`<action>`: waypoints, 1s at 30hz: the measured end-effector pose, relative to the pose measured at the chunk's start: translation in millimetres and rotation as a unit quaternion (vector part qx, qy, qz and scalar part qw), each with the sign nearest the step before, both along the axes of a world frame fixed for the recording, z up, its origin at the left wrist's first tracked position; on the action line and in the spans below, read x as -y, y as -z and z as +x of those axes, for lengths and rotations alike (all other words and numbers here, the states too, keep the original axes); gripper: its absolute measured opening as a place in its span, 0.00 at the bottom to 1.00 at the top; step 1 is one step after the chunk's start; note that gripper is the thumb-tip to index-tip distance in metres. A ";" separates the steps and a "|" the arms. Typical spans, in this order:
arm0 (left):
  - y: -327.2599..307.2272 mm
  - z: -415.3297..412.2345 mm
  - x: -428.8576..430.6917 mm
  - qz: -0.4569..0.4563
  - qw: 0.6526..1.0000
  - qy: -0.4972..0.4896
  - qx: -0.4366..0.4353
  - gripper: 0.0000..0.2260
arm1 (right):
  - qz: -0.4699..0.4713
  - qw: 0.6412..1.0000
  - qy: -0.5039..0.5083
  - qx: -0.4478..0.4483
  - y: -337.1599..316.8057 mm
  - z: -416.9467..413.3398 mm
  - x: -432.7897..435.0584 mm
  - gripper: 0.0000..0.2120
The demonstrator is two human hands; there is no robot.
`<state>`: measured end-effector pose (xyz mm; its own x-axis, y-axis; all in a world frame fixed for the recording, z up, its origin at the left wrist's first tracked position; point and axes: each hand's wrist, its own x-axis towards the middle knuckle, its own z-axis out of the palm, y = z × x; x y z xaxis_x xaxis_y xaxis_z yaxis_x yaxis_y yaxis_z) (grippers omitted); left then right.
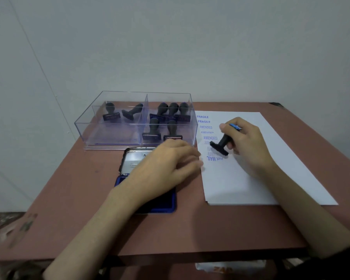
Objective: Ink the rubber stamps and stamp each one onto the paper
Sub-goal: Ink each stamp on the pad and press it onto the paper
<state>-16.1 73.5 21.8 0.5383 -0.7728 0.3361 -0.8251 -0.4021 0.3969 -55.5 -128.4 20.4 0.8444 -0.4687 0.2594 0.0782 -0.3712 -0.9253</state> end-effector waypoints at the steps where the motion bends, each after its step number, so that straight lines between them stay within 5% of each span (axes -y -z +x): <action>1: -1.8 2.8 -7.4 -0.022 1.000 -0.021 0.005 0.16 | 0.023 1.000 -0.003 0.001 -3.5 -1.2 -1.3 0.10; 4: -5.2 13.4 -32.9 -0.044 0.994 -0.104 0.015 0.10 | 0.025 0.999 -0.040 0.007 -13.4 -6.8 -21.9 0.10; 11: 11.6 28.5 -75.3 -0.033 0.973 -0.224 0.037 0.06 | -0.129 0.980 -0.145 0.041 -17.6 -14.2 -104.8 0.10; 18: 15.5 22.7 -77.7 -0.040 0.974 -0.224 0.022 0.08 | -0.258 0.945 -0.191 0.054 -6.9 -16.7 -133.1 0.09; 30: 19.1 25.2 -75.8 -0.056 0.971 -0.231 0.028 0.09 | -0.323 0.924 -0.181 0.094 5.0 -14.2 -139.4 0.07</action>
<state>9.1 149.3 2.7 0.7972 -0.4102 0.4431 -0.5887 -0.6909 0.4197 -69.7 11.0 15.4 0.8267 0.1397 0.5450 0.4424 -0.7599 -0.4763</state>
